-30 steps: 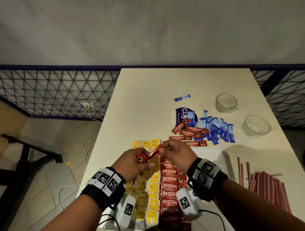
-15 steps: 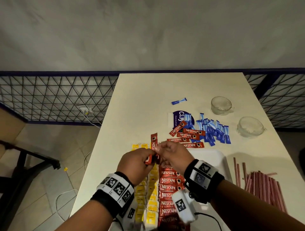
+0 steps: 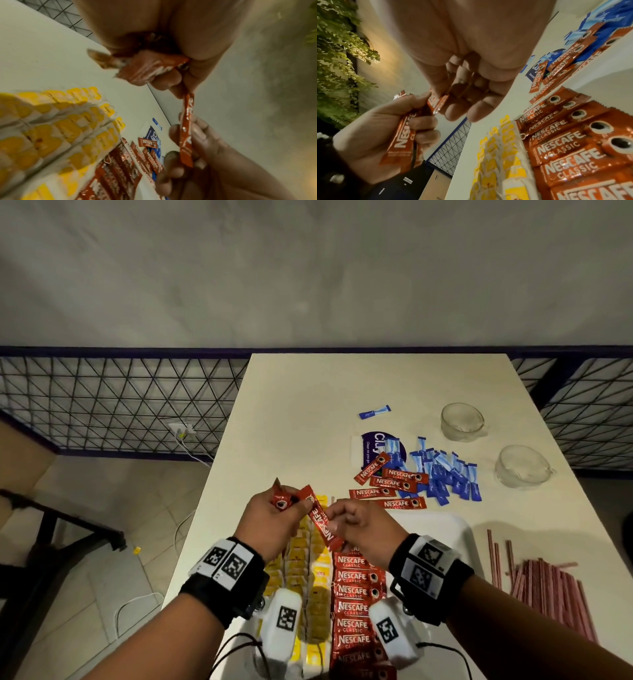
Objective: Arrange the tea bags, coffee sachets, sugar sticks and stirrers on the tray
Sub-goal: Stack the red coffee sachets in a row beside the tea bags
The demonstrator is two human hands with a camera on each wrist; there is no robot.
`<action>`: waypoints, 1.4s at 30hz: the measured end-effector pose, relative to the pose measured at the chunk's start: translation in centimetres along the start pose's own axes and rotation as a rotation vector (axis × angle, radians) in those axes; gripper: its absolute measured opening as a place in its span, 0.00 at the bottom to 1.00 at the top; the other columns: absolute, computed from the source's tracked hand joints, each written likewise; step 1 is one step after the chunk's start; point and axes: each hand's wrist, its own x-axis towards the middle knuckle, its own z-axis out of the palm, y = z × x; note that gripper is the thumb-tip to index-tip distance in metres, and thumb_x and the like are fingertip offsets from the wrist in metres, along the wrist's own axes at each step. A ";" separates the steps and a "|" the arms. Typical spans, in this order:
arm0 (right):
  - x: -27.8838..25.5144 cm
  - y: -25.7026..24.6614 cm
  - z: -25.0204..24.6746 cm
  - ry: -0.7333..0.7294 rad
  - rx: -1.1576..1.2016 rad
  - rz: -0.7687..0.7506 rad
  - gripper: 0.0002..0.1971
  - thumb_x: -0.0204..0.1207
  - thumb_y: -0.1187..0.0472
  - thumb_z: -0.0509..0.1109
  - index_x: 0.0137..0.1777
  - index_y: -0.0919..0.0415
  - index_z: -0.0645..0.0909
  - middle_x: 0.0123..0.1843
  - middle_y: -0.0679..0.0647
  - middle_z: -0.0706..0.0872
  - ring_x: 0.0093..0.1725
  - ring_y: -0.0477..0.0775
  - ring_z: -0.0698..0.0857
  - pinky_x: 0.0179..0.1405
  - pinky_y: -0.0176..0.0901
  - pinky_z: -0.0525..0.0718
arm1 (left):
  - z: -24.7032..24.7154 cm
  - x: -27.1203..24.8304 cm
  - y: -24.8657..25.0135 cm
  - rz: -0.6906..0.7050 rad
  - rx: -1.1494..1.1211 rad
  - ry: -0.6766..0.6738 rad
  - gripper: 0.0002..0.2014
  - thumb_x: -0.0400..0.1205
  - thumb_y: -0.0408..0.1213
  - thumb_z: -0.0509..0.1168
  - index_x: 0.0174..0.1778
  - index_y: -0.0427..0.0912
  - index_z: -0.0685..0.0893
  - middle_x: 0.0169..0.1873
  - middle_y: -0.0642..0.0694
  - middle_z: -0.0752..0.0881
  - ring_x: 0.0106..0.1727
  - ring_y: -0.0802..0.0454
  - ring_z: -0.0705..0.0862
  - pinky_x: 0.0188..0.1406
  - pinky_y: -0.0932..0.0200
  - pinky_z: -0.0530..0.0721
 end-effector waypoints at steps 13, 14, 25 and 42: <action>0.2 -0.9 -0.9 0.203 0.114 -0.066 0.04 0.80 0.64 0.69 0.45 0.55 0.81 0.29 0.47 0.81 0.26 0.45 0.79 0.30 0.39 0.82 | -0.2 0.7 0.5 0.085 0.262 -0.276 0.11 0.72 0.38 0.79 0.45 0.52 0.85 0.37 0.50 0.91 0.39 0.53 0.88 0.41 0.59 0.86; 0.2 -0.8 -1.0 0.243 0.156 -0.047 0.04 0.80 0.66 0.68 0.45 0.57 0.80 0.29 0.48 0.81 0.26 0.46 0.78 0.29 0.40 0.82 | -0.4 0.5 0.2 0.053 0.252 -0.285 0.11 0.71 0.38 0.79 0.45 0.50 0.85 0.38 0.48 0.91 0.41 0.52 0.89 0.43 0.60 0.87; -0.5 2.0 -3.5 0.219 0.156 0.198 0.05 0.77 0.71 0.68 0.49 0.63 0.80 0.28 0.52 0.85 0.23 0.48 0.78 0.25 0.40 0.80 | 0.2 1.0 -1.1 0.099 0.312 -0.170 0.05 0.79 0.35 0.71 0.43 0.51 0.86 0.35 0.58 0.87 0.27 0.67 0.80 0.33 0.66 0.75; 1.8 8.3 -4.7 0.373 0.197 0.720 0.04 0.72 0.72 0.73 0.44 0.65 0.85 0.39 0.62 0.85 0.28 0.52 0.75 0.28 0.41 0.79 | -6.3 0.3 -9.0 -0.260 0.547 0.165 0.03 0.80 0.40 0.68 0.43 0.47 0.86 0.36 0.47 0.86 0.39 0.47 0.83 0.36 0.58 0.75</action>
